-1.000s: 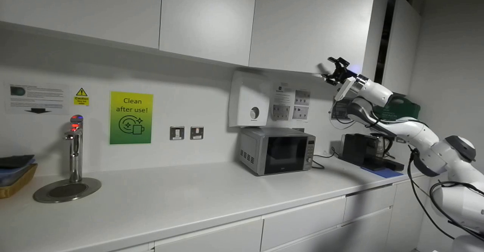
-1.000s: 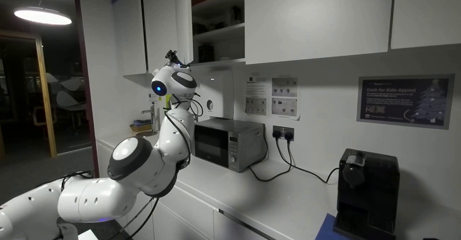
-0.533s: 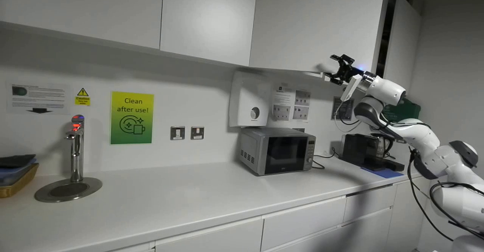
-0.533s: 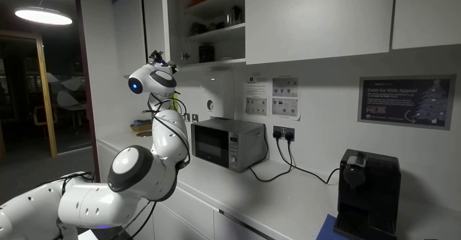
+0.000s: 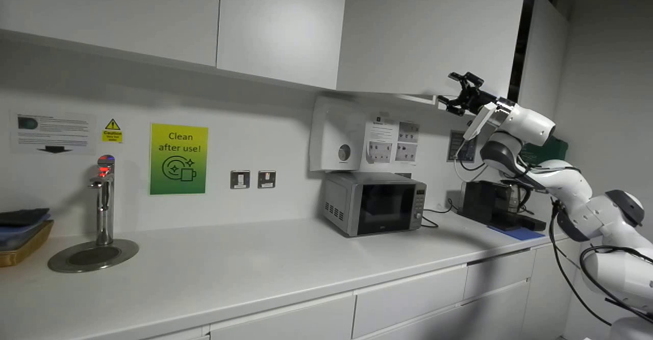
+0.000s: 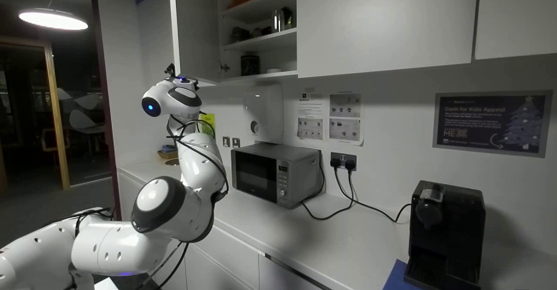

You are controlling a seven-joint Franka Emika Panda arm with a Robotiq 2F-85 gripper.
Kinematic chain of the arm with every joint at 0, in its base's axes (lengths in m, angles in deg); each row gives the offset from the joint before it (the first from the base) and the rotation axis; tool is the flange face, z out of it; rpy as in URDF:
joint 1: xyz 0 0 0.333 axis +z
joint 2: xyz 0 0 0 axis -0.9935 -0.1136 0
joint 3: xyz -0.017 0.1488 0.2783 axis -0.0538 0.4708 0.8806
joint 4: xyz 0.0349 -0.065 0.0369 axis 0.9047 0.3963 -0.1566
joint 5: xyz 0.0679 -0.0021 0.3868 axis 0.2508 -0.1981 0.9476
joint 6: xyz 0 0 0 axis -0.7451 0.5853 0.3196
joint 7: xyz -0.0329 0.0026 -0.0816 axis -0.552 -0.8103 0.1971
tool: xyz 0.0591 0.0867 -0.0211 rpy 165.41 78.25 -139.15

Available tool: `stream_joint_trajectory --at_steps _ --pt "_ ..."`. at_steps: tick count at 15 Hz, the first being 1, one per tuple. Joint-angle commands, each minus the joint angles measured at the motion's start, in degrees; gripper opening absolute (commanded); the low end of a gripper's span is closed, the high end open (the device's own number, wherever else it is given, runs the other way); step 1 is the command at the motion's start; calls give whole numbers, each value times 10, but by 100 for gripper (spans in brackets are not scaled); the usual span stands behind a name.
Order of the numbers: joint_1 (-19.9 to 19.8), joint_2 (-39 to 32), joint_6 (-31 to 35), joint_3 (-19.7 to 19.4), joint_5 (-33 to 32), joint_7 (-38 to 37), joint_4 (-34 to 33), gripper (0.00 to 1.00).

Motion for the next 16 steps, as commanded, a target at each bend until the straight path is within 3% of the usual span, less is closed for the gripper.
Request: stream_joint_trajectory --at_steps 1,8,16 --pt "12 0 2 24 15 6 5 100" --pt "25 0 -30 34 68 35 14 100" --pt "40 2 -97 40 133 135 22 100"
